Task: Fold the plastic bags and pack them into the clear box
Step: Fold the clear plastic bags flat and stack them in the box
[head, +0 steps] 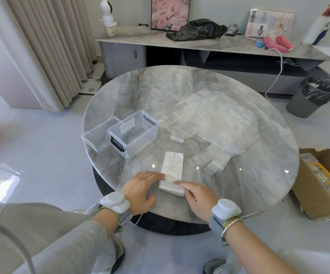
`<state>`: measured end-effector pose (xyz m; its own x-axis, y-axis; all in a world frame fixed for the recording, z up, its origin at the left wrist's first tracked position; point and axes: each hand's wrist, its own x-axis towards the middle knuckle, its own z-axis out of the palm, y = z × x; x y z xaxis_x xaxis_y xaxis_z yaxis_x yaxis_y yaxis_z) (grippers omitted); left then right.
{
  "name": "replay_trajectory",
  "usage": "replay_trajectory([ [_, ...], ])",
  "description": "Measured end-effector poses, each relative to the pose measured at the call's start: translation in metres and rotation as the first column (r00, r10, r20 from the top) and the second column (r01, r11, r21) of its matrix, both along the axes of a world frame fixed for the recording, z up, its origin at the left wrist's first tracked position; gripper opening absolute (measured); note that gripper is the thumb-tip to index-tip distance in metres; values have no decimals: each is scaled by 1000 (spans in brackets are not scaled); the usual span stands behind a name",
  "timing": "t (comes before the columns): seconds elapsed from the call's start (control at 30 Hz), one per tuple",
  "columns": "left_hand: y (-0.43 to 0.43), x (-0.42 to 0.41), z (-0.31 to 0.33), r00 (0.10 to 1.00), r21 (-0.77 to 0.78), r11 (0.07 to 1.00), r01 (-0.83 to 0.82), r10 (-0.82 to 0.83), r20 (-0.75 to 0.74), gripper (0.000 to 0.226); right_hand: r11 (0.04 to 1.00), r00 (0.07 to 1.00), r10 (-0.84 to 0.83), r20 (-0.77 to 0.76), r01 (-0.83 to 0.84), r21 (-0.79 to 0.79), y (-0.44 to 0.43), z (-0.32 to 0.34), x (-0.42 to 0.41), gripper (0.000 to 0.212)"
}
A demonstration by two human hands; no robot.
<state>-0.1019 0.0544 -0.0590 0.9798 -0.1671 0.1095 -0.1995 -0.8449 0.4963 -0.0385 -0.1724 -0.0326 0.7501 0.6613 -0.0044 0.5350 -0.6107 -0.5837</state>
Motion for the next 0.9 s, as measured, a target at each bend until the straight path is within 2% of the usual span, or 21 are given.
replay_trajectory([
  [0.1, -1, 3, -5, 998, 10, 1000, -11, 10, 69, 44, 1000, 998, 4, -56, -5, -25, 0, 3, 1, 35],
  [0.2, -3, 5, -5, 990, 4, 999, -47, 46, 130, 41, 998, 997, 9, -76, -13, -58, -1, 5, 0, 33],
  [0.37, -3, 9, -6, 969, 23, 998, -63, 56, 242, 35, 997, 999, 39, -6, -39, -71, -1, 7, -4, 36],
  [0.47, -3, 11, -10, 960, 40, 997, -64, 51, 275, 33, 994, 996, 76, 52, -72, -78, -3, 8, -5, 45],
  [0.6, -6, 13, -12, 957, 47, 996, -76, 60, 283, 29, 962, 978, 188, 90, -166, -216, -9, 8, -4, 68],
  [0.73, -9, 12, -8, 955, -2, 993, -120, 116, 273, 30, 954, 970, 207, 130, -171, -246, -9, 1, -7, 74],
  [0.8, -10, 11, -8, 957, -47, 989, -138, 146, 250, 31, 975, 982, 149, 116, -126, -184, -7, -5, -7, 68],
  [0.9, -11, 11, -10, 961, -124, 976, -178, 200, 194, 34, 999, 995, -47, 88, 45, 17, 0, -9, -7, 35],
])
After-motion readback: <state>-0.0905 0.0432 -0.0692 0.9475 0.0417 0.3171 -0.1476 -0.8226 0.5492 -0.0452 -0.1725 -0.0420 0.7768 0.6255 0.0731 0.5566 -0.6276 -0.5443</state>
